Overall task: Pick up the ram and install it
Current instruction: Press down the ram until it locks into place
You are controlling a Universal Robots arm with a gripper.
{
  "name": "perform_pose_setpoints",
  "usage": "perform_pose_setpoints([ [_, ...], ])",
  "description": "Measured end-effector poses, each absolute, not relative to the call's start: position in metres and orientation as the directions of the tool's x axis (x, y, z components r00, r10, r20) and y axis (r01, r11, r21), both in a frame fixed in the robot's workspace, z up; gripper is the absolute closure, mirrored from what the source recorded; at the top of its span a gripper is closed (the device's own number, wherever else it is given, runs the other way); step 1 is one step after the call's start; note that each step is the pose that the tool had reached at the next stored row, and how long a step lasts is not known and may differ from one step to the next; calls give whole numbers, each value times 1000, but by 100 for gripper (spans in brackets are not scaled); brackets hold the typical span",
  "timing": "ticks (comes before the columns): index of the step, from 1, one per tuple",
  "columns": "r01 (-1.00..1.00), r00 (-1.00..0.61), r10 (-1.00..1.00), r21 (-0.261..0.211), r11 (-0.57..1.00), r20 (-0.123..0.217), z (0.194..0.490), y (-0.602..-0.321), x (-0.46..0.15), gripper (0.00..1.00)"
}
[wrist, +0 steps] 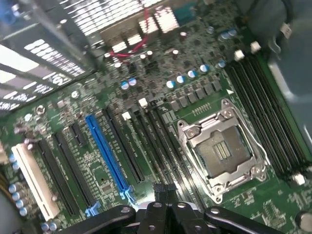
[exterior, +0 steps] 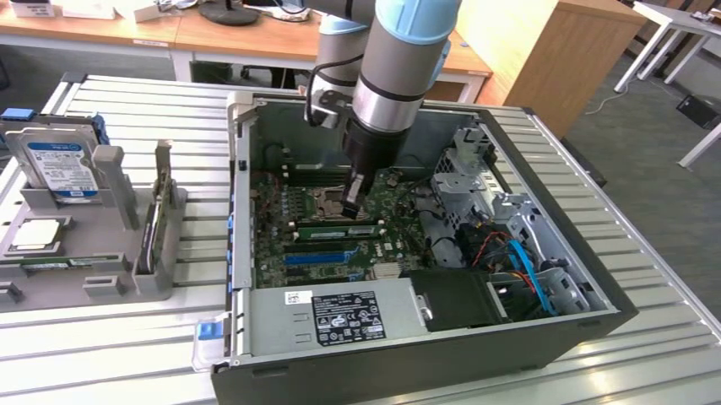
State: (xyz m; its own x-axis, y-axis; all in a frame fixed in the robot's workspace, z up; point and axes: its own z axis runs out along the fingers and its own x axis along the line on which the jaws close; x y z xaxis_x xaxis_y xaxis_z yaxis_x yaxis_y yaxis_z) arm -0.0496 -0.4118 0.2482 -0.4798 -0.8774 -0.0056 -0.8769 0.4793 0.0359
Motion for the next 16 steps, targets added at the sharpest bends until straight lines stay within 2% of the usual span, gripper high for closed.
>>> perform_pose_setpoints([
  [16, -705, -709, -705, 36, 709, -6, 248, -412, -50, 90],
])
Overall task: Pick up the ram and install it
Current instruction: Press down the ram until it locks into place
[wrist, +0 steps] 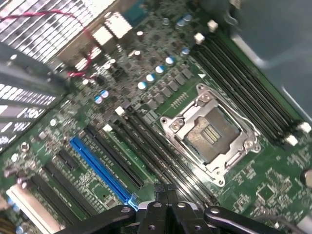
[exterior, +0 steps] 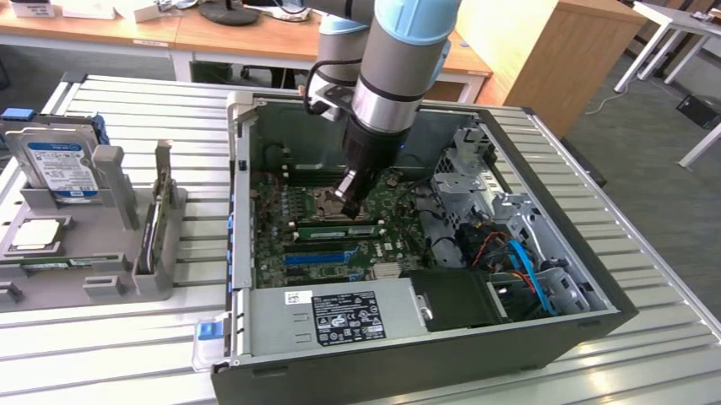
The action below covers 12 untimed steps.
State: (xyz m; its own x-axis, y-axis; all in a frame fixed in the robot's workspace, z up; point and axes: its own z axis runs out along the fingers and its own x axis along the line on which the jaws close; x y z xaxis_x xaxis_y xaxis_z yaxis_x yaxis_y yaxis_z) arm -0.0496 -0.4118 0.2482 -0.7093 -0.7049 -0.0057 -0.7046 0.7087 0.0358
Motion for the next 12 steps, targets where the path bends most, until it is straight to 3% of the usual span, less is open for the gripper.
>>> perform_pose_setpoints([
  [12, -537, -843, -538, 36, 843, -6, 248, -412, -50, 90],
])
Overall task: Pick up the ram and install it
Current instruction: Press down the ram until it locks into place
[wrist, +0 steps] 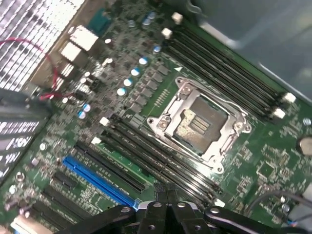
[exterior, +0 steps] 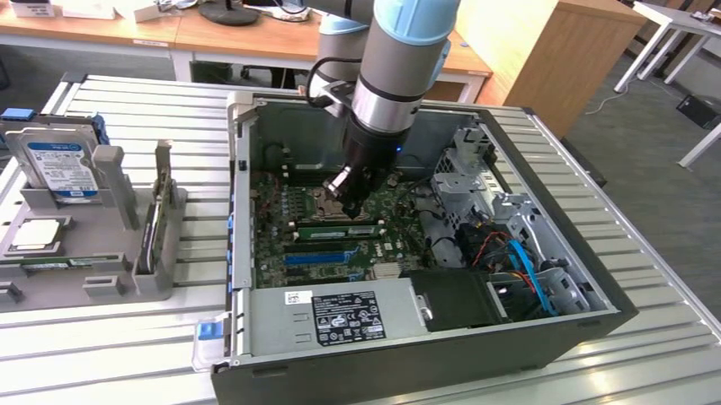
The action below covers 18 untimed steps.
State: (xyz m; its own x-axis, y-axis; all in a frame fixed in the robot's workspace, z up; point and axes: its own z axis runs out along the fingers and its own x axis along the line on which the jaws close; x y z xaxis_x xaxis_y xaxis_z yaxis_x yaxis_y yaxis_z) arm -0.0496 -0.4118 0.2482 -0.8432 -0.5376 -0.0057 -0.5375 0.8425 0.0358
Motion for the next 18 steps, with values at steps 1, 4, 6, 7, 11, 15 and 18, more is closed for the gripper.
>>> perform_pose_setpoints([
  [1, -522, -853, -522, 36, 852, -6, 248, -412, -50, 90],
  [4, -475, -880, -476, 36, 879, -6, 248, -412, -50, 90],
  [6, -444, -896, -444, 36, 895, -6, 248, -412, -50, 90],
  [7, -426, -904, -427, 36, 904, -6, 248, -412, -50, 90],
  [11, -361, -932, -361, 36, 932, -6, 248, -412, -50, 90],
  [15, -293, -956, -293, 36, 955, -6, 248, -412, -50, 90],
  [18, -241, -970, -241, 36, 970, -6, 248, -412, -50, 90],
])
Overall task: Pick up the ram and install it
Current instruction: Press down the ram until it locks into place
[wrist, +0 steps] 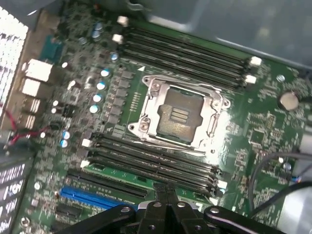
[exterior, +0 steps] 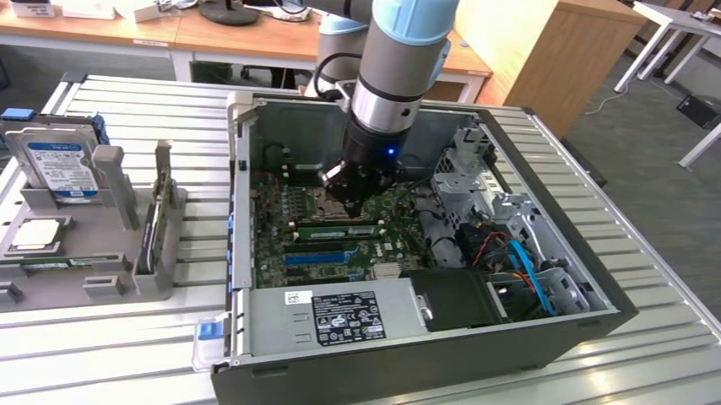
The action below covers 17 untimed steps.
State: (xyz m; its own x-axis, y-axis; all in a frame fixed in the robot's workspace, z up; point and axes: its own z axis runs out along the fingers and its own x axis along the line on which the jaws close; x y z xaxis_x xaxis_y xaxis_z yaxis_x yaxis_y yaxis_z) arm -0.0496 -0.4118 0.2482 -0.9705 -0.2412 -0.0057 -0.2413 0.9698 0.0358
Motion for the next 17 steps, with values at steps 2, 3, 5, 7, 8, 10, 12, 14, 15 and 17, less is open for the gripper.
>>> perform_pose_setpoints([
  [2, -206, -978, -206, 36, 978, -6, 248, -412, -50, 90],
  [3, -189, -982, -189, 36, 981, -6, 248, -412, -50, 90],
  [5, -153, -988, -152, 36, 988, -6, 248, -412, -50, 90],
  [7, -117, -993, -117, 36, 992, -6, 248, -412, -50, 90],
  [8, -99, -995, -99, 36, 994, -6, 248, -412, -50, 90],
  [10, -62, -998, -61, 36, 997, -6, 248, -412, -50, 90],
  [12, -26, -1000, -26, 36, 999, -6, 248, -412, -50, 90],
  [14, 10, -1000, 10, 36, 999, -6, 248, -412, -50, 90],
  [15, 28, -1000, 28, 36, 999, -6, 248, -412, -50, 90],
  [17, 61, -998, 61, 36, 997, -6, 248, -412, -50, 90],
])
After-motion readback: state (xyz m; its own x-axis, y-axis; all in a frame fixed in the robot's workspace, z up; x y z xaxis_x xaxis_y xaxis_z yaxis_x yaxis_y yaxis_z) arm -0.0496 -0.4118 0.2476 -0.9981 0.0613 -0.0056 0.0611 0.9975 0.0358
